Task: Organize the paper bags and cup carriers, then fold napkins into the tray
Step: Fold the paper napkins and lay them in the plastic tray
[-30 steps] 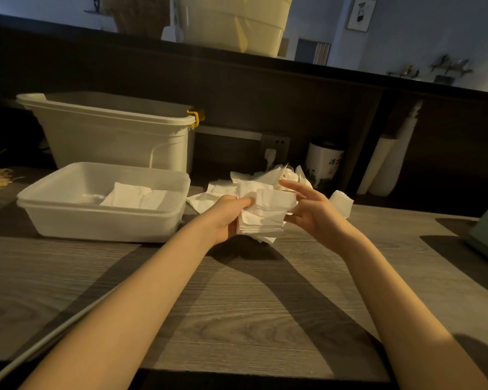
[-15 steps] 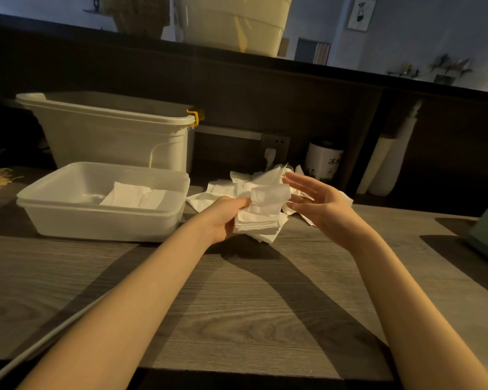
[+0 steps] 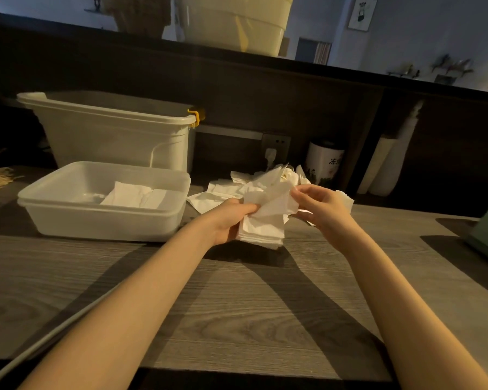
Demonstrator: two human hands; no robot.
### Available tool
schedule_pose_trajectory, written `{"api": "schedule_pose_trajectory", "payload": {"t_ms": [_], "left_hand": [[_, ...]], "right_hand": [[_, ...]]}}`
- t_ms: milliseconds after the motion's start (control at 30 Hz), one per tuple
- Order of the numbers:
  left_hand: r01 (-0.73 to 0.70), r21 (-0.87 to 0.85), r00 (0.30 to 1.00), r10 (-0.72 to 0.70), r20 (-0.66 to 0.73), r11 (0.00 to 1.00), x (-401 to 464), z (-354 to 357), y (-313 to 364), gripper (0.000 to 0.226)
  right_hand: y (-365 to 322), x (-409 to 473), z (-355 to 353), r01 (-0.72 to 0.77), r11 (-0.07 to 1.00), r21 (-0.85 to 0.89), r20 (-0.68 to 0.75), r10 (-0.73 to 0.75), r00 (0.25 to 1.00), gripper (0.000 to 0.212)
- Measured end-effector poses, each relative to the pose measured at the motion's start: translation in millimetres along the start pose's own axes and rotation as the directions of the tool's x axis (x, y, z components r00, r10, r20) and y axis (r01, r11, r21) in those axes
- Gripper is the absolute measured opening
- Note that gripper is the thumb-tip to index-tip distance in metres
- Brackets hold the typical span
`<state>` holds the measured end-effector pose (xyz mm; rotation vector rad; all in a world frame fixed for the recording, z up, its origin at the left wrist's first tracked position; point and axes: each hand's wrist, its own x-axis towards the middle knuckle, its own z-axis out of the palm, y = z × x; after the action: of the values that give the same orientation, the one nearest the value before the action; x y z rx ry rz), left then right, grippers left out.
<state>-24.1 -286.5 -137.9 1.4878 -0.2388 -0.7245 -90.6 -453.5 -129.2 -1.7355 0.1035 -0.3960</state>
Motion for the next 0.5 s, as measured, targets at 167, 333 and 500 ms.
{"api": "schedule_pose_trajectory", "payload": {"t_ms": [167, 333, 500], "left_hand": [[-0.037, 0.057, 0.999, 0.036, 0.013, 0.998, -1.2, 2.3, -0.8, 0.019], [-0.033, 0.055, 0.999, 0.033, 0.003, 0.998, 0.5, 0.8, -1.1, 0.027], [-0.048, 0.055, 0.999, 0.048, -0.014, 0.997, 2.7, 0.3, -1.8, 0.030]], "right_hand": [[2.1, 2.0, 4.3, -0.097, 0.988, 0.117, -0.088, 0.108, 0.990, 0.011], [1.0, 1.0, 5.1, -0.141, 0.976, 0.164, -0.051, 0.151, 0.987, 0.007], [2.2, 2.4, 4.9, -0.169, 0.971, 0.172, -0.026, 0.176, 0.984, 0.012]]}}
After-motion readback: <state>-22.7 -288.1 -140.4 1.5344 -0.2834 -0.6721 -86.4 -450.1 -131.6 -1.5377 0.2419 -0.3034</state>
